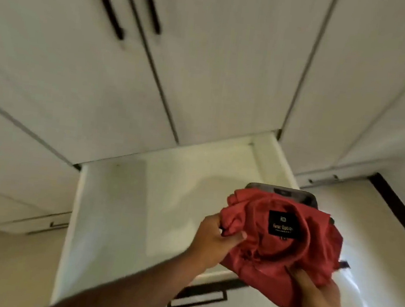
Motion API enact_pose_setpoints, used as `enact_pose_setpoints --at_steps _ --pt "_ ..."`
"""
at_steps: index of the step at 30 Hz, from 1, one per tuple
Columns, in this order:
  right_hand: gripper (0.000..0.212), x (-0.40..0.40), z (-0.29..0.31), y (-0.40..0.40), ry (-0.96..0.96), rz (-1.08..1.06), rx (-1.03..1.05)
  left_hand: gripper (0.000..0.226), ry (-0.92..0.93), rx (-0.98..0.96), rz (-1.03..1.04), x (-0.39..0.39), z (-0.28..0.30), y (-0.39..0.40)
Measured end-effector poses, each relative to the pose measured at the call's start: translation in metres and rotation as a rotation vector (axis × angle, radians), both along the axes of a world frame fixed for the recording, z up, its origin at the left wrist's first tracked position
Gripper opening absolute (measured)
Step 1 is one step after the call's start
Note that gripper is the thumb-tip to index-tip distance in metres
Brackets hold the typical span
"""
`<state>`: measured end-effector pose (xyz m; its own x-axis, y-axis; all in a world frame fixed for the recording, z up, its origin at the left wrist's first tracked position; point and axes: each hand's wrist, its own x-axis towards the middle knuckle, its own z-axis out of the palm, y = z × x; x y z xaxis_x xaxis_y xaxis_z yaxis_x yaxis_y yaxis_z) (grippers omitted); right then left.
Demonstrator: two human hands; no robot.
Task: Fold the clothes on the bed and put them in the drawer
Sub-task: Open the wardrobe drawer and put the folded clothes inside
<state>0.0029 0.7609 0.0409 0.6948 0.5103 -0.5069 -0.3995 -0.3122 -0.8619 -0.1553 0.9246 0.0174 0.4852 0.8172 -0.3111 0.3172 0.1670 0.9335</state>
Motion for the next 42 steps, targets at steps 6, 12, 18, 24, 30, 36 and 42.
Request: enact_pose_setpoints --at_steps 6,12,18,24,30,36,42 --pt "0.042 -0.056 -0.047 0.175 0.021 0.513 -0.088 0.044 0.009 -0.082 0.441 -0.111 -0.016 0.080" --pt "0.059 -0.158 -0.131 0.308 0.078 0.783 -0.147 0.041 0.112 -0.157 0.858 -0.209 -0.099 0.155" --pt "0.028 -0.239 -0.211 0.423 0.022 0.791 -0.058 0.028 0.217 -0.020 0.908 -0.271 -0.177 0.265" --pt "0.041 -0.268 -0.250 0.448 -0.348 0.758 -0.218 0.046 0.739 0.140 0.766 -0.261 -0.204 0.294" --pt "0.032 -0.218 -0.216 0.382 -0.446 0.594 -0.125 0.037 0.582 0.522 0.839 -0.206 -0.182 0.220" --pt "0.018 -0.128 -0.213 0.363 -0.293 0.457 -0.183 0.030 0.326 0.231 0.639 -0.124 -0.182 0.235" --pt "0.078 -0.083 -0.246 0.413 -0.425 0.320 -0.229 0.044 0.516 0.367 0.641 -0.092 -0.207 0.285"
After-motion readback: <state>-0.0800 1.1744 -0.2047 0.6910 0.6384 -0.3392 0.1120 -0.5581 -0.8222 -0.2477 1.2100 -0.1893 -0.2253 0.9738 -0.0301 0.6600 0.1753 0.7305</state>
